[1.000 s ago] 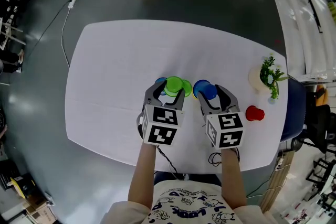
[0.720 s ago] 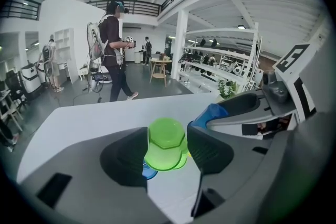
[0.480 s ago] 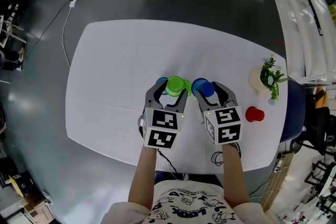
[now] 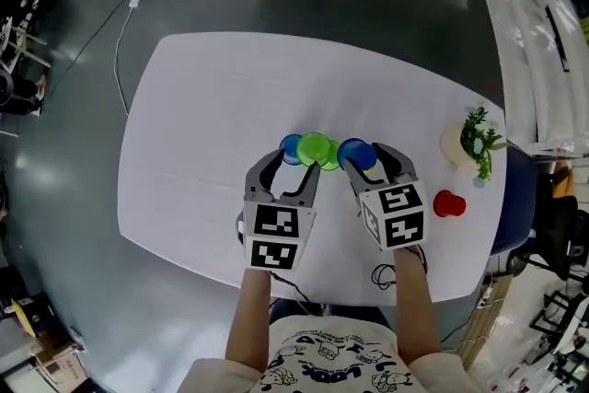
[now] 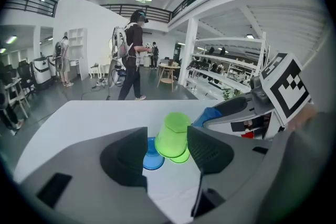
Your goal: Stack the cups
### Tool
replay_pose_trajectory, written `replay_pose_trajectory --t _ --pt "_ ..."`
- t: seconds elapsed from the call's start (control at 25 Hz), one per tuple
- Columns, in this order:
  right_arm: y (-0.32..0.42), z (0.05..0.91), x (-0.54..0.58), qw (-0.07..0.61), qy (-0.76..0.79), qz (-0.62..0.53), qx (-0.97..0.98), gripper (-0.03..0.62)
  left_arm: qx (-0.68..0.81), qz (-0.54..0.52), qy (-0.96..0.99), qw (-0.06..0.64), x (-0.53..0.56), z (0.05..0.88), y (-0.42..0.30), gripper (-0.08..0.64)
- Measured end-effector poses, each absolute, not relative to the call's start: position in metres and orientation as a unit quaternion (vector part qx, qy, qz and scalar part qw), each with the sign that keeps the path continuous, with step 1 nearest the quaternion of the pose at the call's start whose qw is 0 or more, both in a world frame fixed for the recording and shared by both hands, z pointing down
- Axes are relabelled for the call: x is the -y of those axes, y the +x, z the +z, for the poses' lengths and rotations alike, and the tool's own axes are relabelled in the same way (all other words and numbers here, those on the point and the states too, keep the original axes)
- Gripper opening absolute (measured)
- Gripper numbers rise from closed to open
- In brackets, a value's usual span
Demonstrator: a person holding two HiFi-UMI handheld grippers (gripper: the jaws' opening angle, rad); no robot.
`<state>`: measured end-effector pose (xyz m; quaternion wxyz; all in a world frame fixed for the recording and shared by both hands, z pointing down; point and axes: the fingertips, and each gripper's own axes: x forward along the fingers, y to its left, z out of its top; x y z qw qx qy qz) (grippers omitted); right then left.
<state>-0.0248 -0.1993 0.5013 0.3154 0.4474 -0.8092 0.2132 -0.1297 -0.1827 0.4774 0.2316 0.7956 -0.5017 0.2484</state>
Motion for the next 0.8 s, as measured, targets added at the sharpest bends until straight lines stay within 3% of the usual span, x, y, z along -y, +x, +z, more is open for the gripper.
replay_pose_trajectory --t 0.52,0.8 --pt "-0.035 0.503 0.198 0.319 0.436 0.195 0.819 0.258 0.513 0.241 0.788 0.242 0.168 0.477 -0.145 0.244" --pt "-0.039 0.496 0.197 0.298 0.434 0.192 0.828 0.344 0.510 0.240 0.789 0.246 0.162 0.477 -0.147 0.239"
